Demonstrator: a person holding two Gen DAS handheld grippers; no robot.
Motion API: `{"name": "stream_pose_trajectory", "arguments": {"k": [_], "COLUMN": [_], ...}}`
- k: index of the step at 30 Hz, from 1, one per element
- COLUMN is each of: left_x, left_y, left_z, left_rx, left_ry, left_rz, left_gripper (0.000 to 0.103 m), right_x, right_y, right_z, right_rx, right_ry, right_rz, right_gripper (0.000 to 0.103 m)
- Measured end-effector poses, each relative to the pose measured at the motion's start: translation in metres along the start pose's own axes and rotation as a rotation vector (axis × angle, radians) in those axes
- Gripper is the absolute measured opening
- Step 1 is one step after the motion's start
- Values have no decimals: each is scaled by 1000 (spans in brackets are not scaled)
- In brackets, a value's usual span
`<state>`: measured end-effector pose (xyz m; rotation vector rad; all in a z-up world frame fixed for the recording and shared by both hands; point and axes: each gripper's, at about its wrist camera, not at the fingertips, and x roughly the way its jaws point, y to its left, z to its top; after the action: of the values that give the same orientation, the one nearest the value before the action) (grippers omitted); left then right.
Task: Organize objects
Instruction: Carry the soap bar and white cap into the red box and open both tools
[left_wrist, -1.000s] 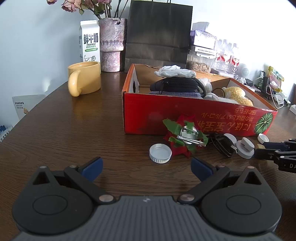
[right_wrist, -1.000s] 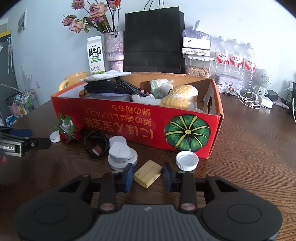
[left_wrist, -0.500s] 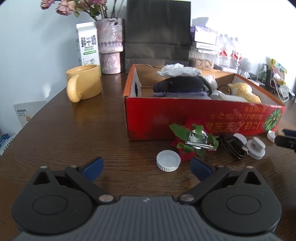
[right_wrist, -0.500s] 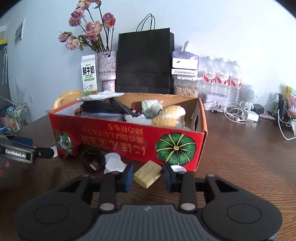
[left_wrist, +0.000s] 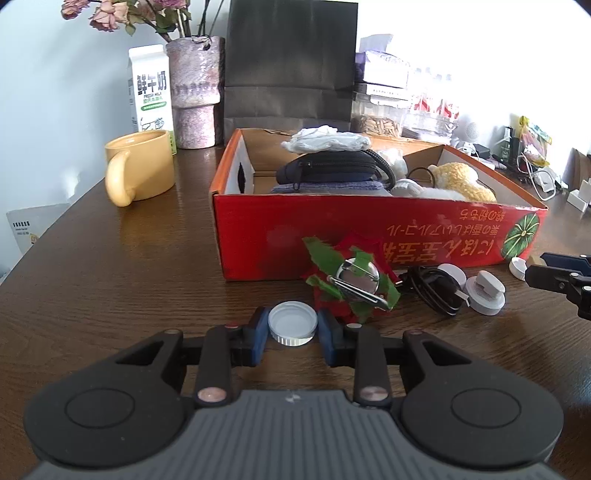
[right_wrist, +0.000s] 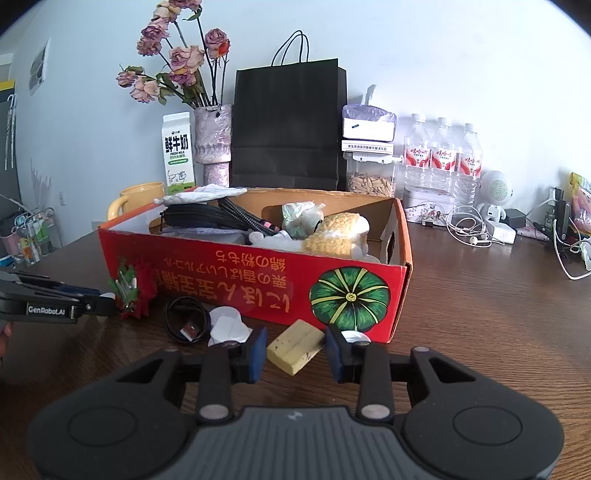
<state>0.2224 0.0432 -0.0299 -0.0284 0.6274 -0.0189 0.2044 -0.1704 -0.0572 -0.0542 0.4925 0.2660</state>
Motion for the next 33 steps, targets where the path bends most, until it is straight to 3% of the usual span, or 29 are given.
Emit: {"name": "stream_pose_trajectory", "arguments": {"k": [12, 22, 33], "left_x": [-24, -45, -39], "left_y": [2, -17, -45], "left_z": [-2, 25, 66], "left_rx": [-51, -33, -5], "left_ry": [-76, -181, -250], "left_rz": [34, -29, -90], "left_gripper": [30, 30, 30], "right_x": [-5, -8, 10], "right_y": [0, 9, 24], "right_z": [0, 24, 60], "right_rx": [3, -37, -75], "right_ry": [-32, -95, -146], "right_rz": [-13, 11, 47], "right_gripper": [33, 33, 33]}}
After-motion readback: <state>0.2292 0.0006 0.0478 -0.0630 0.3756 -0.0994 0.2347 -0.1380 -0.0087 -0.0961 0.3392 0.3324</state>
